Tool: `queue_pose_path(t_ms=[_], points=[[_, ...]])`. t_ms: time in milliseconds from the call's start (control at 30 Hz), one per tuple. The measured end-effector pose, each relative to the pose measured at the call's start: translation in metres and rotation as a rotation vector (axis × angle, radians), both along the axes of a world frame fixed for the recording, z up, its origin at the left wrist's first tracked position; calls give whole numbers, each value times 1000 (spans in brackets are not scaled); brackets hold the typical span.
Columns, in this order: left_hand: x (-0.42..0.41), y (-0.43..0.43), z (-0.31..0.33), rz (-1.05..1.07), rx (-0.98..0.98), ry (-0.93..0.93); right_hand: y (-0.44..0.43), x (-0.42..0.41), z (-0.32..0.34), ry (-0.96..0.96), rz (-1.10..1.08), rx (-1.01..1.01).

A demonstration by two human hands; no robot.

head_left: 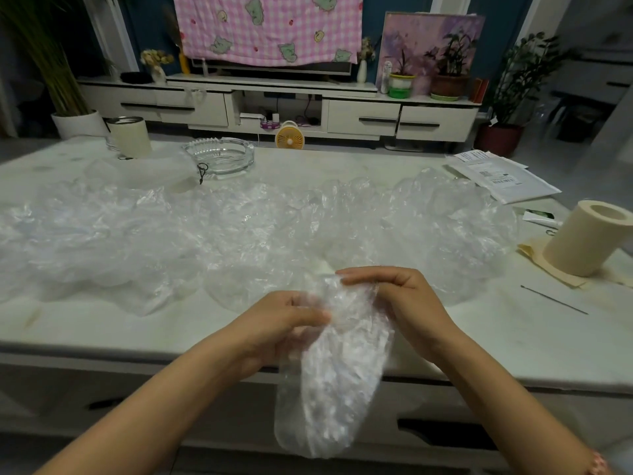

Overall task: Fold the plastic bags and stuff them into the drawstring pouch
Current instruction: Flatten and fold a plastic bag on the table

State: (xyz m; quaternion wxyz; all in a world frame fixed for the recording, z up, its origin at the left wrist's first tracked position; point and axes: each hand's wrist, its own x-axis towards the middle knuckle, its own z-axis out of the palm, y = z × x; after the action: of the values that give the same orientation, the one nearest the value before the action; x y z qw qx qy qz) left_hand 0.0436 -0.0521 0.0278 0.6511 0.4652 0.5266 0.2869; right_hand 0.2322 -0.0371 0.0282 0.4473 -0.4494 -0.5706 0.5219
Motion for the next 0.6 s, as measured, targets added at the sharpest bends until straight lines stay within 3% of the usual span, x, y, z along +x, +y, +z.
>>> queue_pose_path(t_ms=[133,200,367,533,600], points=[[3,-2,2,100,139,50,-3,4,3,233,133,-239],[4,-4,2,89,188,75,-7,0,0,181,233,-232],[7,-5,-1,91,217,68,-7,-7,-9,32,30,-144],[8,-7,1,151,273,59,-12,-6,-8,28,139,-156],[9,-5,2,160,255,58,-14,-9,-7,-9,74,-127]])
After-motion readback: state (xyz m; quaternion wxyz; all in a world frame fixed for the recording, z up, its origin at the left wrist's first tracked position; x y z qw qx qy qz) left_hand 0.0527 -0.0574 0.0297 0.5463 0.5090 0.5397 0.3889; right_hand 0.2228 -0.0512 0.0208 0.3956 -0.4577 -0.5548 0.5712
